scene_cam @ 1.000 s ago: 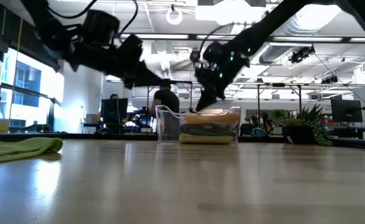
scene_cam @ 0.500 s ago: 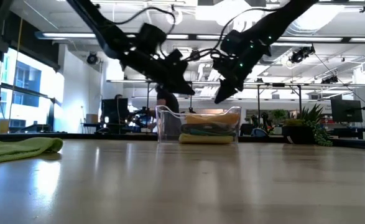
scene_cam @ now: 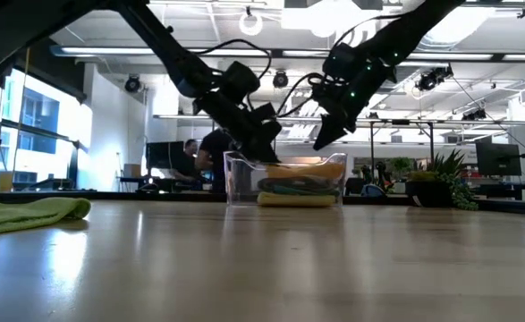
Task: Fold microfiber towels
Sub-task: Stack the orange towel on top of the gray towel in the transparent bin
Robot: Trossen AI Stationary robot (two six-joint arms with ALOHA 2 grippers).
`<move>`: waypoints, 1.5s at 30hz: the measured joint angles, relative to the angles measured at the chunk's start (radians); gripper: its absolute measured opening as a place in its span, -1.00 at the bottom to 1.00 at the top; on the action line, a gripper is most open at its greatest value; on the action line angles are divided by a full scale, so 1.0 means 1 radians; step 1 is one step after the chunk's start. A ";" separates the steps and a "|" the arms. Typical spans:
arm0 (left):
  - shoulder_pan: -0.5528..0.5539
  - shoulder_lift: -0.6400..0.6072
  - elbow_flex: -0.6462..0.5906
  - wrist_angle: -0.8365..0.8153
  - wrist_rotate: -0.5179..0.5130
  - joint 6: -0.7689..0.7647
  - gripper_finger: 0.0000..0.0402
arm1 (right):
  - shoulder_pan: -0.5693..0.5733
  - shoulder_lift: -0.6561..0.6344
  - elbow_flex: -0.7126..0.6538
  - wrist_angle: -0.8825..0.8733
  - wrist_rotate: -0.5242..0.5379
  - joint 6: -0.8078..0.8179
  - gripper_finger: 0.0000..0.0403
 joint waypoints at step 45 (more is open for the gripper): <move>0.046 0.048 0.013 0.086 0.078 0.075 -1.00 | 0.002 0.142 0.116 -0.046 -0.001 -0.002 -1.00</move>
